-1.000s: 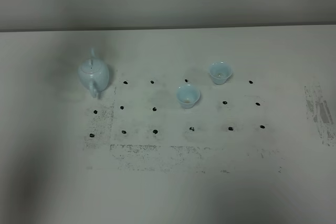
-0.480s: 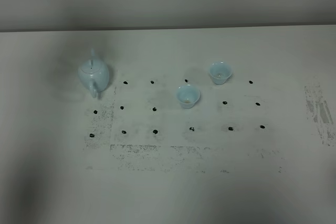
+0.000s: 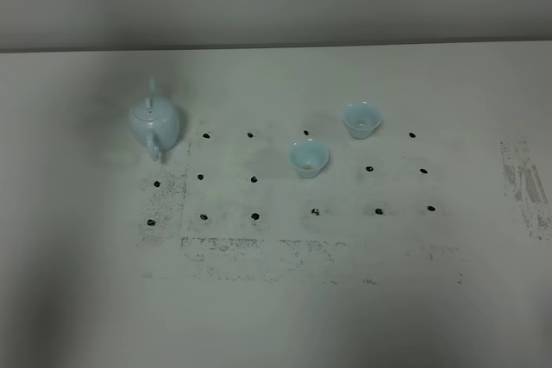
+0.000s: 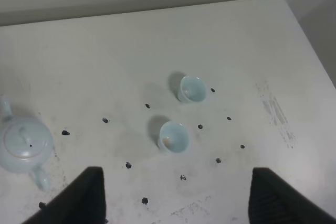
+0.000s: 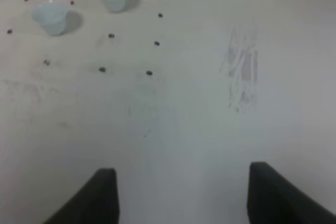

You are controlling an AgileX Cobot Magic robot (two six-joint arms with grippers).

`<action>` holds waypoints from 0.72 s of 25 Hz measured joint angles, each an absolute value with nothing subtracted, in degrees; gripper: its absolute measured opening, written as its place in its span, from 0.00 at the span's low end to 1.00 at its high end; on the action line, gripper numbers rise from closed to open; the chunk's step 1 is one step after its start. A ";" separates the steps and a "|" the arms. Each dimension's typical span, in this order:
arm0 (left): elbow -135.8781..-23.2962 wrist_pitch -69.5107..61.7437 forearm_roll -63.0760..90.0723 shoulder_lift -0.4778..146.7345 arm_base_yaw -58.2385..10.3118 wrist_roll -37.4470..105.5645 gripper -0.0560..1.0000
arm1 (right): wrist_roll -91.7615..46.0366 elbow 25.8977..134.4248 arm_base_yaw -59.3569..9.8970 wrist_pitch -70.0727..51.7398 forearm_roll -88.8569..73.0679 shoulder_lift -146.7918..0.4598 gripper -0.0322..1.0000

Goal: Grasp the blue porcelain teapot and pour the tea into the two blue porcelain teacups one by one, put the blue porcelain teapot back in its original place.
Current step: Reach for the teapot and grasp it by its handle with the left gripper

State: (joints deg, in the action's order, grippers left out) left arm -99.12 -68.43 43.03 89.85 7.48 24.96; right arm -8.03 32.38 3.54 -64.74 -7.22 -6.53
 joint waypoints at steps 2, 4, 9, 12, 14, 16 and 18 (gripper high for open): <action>-99.12 -68.43 43.03 89.85 7.48 24.96 0.62 | -8.03 31.20 3.54 -64.99 -7.28 -5.27 0.55; -99.12 -68.43 43.03 89.85 7.48 25.01 0.62 | -8.09 31.06 3.54 -65.24 -7.28 -4.15 0.53; -99.12 -68.43 43.03 89.85 7.48 25.01 0.62 | -8.69 30.99 3.54 -65.31 -7.40 -2.98 0.51; -99.12 -68.43 43.03 89.85 7.48 25.22 0.62 | -8.90 30.93 3.54 -65.31 -7.47 -2.98 0.51; -99.12 -68.43 43.03 89.85 7.48 25.27 0.62 | -8.90 30.80 3.54 -65.31 -7.47 -2.98 0.51; -99.12 -68.43 43.03 89.85 7.48 25.33 0.62 | -8.94 30.56 3.54 -65.24 -7.42 -2.98 0.51; -99.12 -68.43 43.03 89.85 7.48 25.39 0.62 | -8.94 30.56 3.54 -65.24 -7.47 -2.98 0.51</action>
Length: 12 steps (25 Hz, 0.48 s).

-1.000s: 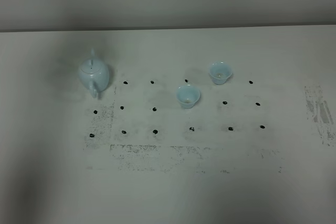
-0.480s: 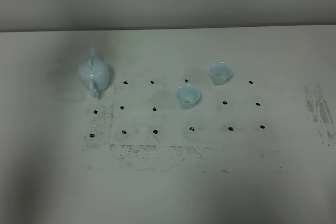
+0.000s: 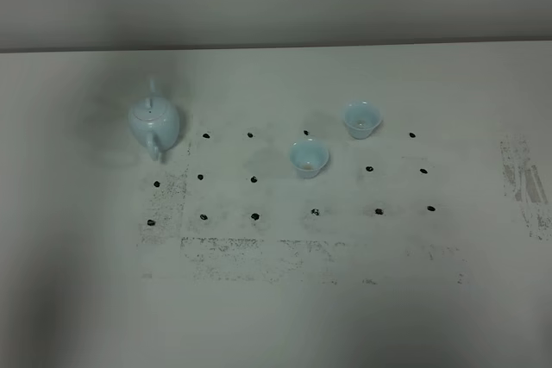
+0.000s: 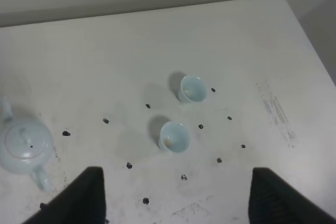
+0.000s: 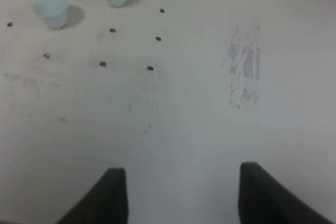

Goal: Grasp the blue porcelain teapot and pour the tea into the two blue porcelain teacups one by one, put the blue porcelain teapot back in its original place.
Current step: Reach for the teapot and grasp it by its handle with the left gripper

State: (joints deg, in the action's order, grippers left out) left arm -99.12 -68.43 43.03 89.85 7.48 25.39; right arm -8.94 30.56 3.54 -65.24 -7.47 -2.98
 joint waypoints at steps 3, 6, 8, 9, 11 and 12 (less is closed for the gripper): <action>-99.12 -68.43 43.03 89.85 7.48 25.39 0.62 | -8.94 30.47 3.54 -65.19 -7.47 -2.98 0.51; -99.12 -68.43 43.03 89.85 7.48 25.43 0.62 | -8.94 30.08 3.54 -64.75 -7.47 -2.98 0.51; -99.12 -68.43 43.03 89.85 7.48 25.43 0.62 | -8.85 30.02 3.54 -64.59 -7.47 -2.98 0.51; -99.12 -68.43 43.03 89.85 7.48 25.43 0.62 | -8.85 30.02 3.54 -64.48 -7.47 -2.98 0.51; -99.12 -68.43 43.03 89.85 7.48 25.43 0.62 | -8.68 30.02 3.54 -64.36 -7.44 -2.98 0.51; -99.12 -68.43 43.03 89.85 7.48 25.43 0.62 | -8.61 30.02 3.54 -64.36 -7.44 -2.98 0.51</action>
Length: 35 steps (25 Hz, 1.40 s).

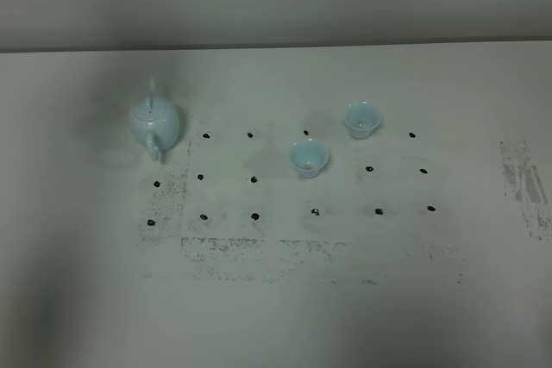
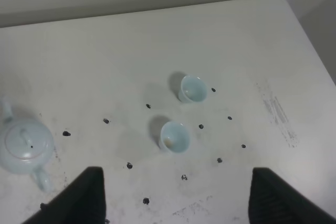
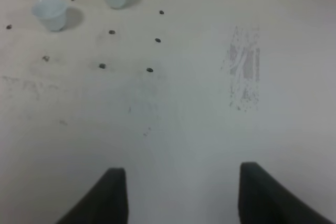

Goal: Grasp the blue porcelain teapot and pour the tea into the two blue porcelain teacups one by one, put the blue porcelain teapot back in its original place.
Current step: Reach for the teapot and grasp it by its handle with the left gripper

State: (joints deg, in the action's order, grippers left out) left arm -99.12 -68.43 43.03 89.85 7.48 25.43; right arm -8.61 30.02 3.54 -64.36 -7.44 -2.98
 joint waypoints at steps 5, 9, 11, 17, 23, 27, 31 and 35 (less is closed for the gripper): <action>-99.12 -68.43 43.03 89.85 7.48 25.63 0.62 | -8.44 30.02 3.54 -64.36 -7.44 -2.98 0.51; -99.12 -68.43 43.03 89.85 7.48 25.68 0.62 | -8.44 30.02 3.54 -64.36 -7.44 -2.98 0.51; -99.12 -68.43 43.03 89.85 7.48 25.68 0.62 | -8.44 30.02 3.54 -64.36 -7.44 -2.98 0.51; -99.12 -68.43 43.03 89.85 7.48 25.74 0.62 | -8.44 29.96 3.54 -64.26 -7.49 -0.88 0.51; -99.12 -68.43 43.03 89.85 7.48 25.91 0.62 | -8.44 29.96 3.54 -64.31 -8.57 0.38 0.50; -99.12 -68.43 43.03 89.85 7.48 25.91 0.62 | -8.44 29.96 3.54 -64.31 -9.21 0.39 0.49; -99.12 -68.43 43.03 89.85 7.48 25.91 0.62 | -8.44 29.96 3.54 -64.31 -9.26 0.39 0.47; -99.12 -68.43 43.03 89.85 7.48 25.97 0.62 | -8.39 29.96 3.54 -64.31 -9.26 0.39 0.45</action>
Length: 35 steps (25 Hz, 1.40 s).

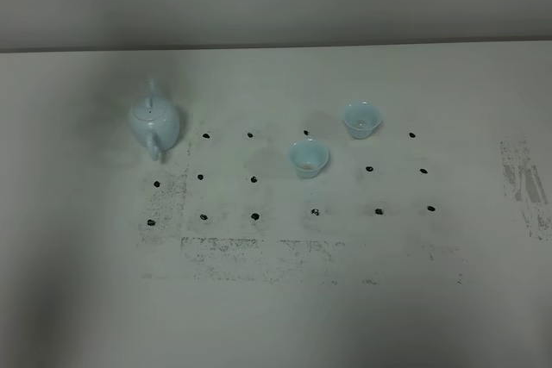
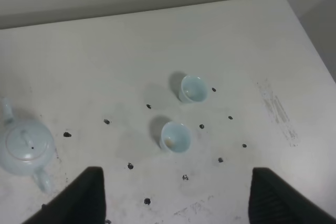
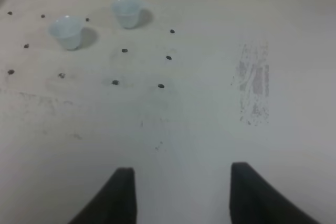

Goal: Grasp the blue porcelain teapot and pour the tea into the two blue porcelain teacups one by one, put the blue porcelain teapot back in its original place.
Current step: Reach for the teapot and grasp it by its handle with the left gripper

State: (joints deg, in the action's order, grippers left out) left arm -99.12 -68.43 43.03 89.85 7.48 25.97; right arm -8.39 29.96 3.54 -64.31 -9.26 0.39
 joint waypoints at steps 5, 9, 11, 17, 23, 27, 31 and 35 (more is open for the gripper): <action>-99.12 -68.43 43.03 89.85 7.48 25.97 0.62 | -8.39 29.96 3.54 -64.31 -9.26 0.39 0.43; -99.12 -68.43 43.13 89.85 7.23 25.12 0.62 | -8.45 29.96 3.54 -64.31 -9.26 0.39 0.41; -99.12 -68.43 42.78 89.85 5.74 24.18 0.62 | -8.45 29.96 3.54 -64.31 -9.26 0.39 0.40; -99.12 -65.09 28.71 89.85 -7.35 16.87 0.62 | -8.45 29.96 3.54 -64.31 -9.26 0.39 0.36; -99.12 -63.71 2.38 93.48 -24.37 3.40 0.62 | -8.45 29.96 3.54 -64.31 -9.26 0.39 0.32; -99.12 -65.35 -3.89 99.57 -31.59 1.48 0.62 | -8.39 29.96 3.54 -64.31 -9.26 0.39 0.30; -99.12 -65.35 -5.50 107.00 -35.44 1.17 0.62 | -8.39 29.96 3.54 -64.31 -9.26 0.39 0.28; -99.12 -65.38 -5.29 114.00 -36.69 1.31 0.62 | -8.39 29.96 3.54 -64.31 -9.26 0.39 0.26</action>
State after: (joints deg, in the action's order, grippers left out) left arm -99.12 -65.38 -5.29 114.00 -36.69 1.31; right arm -8.39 29.96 3.54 -64.31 -9.26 0.39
